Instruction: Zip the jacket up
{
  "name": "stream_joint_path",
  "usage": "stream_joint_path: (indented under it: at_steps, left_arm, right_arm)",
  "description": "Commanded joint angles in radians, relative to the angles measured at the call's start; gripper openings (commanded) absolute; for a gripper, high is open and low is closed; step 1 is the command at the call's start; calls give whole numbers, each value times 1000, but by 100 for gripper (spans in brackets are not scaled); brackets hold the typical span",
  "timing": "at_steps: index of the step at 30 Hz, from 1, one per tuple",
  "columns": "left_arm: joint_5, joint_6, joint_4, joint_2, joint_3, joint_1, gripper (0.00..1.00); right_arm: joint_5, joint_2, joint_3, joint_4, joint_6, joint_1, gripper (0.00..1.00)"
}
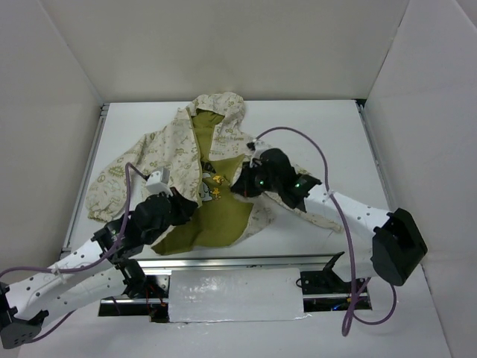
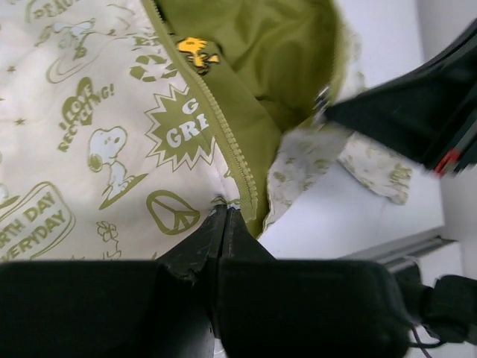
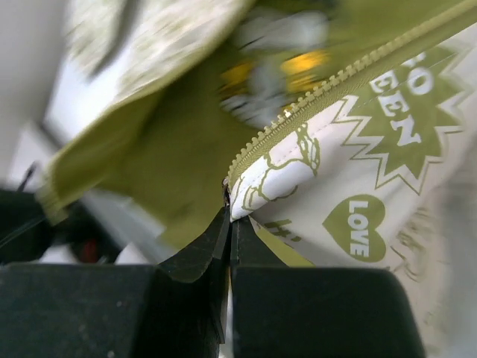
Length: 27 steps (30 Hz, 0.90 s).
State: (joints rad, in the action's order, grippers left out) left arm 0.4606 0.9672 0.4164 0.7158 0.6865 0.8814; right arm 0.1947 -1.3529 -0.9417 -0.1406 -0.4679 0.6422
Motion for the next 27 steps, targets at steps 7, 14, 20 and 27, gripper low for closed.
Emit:
stream_joint_path:
  at_steps: [7, 14, 20, 27]
  left_arm:
    - [-86, -71, -239, -121, -79, -2, 0]
    - [-109, -93, -289, -174, -154, -2, 0]
    - [-120, -105, -320, -177, -192, -2, 0]
    - [-108, -99, -340, -170, -212, -2, 0]
  right_arm:
    - [35, 60, 222, 490, -242, 223, 0]
    - [63, 52, 279, 622, -311, 252, 0]
    - [106, 58, 299, 673, -328, 254, 0]
    - [137, 67, 330, 719, -363, 264, 0]
